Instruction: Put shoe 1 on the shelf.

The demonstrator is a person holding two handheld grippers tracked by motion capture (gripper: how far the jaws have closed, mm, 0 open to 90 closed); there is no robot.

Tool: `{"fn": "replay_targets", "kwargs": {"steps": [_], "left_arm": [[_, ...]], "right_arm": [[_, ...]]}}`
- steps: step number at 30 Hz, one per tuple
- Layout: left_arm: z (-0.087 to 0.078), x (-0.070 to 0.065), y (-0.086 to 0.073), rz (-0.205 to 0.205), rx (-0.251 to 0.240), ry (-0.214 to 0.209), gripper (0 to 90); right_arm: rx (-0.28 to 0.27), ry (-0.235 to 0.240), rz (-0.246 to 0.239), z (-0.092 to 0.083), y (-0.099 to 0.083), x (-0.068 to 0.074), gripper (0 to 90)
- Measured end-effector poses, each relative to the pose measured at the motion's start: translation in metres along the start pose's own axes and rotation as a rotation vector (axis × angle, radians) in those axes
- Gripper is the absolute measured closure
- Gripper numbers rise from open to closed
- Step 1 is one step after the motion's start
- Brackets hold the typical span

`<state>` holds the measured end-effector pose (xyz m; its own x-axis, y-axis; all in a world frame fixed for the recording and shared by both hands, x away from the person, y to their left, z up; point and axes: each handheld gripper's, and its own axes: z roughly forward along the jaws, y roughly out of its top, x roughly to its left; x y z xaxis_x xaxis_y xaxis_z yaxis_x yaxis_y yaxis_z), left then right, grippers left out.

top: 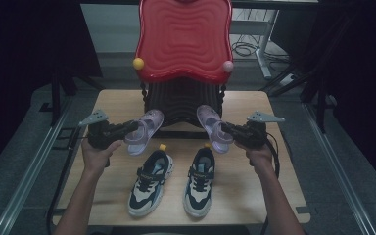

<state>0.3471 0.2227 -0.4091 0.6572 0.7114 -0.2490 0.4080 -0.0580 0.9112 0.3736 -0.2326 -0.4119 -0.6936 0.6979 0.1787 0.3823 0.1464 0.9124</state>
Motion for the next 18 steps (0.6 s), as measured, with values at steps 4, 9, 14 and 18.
{"fn": "replay_targets", "kwargs": {"steps": [4,9,14,18], "left_arm": [[0.007,0.001,0.003,0.002,-0.011,0.008,81.8],[0.013,0.001,0.007,0.008,-0.028,0.018,81.8],[0.020,-0.001,0.011,0.018,-0.040,0.024,81.9],[0.027,-0.002,0.014,0.024,-0.046,0.024,81.9]], "right_arm": [[-0.009,-0.007,-0.007,0.007,0.003,0.003,84.8],[-0.017,-0.015,-0.017,0.015,0.006,0.005,84.8],[-0.029,-0.026,-0.019,0.023,0.008,0.006,84.7],[-0.033,-0.043,-0.034,0.030,0.013,0.008,84.8]]}}
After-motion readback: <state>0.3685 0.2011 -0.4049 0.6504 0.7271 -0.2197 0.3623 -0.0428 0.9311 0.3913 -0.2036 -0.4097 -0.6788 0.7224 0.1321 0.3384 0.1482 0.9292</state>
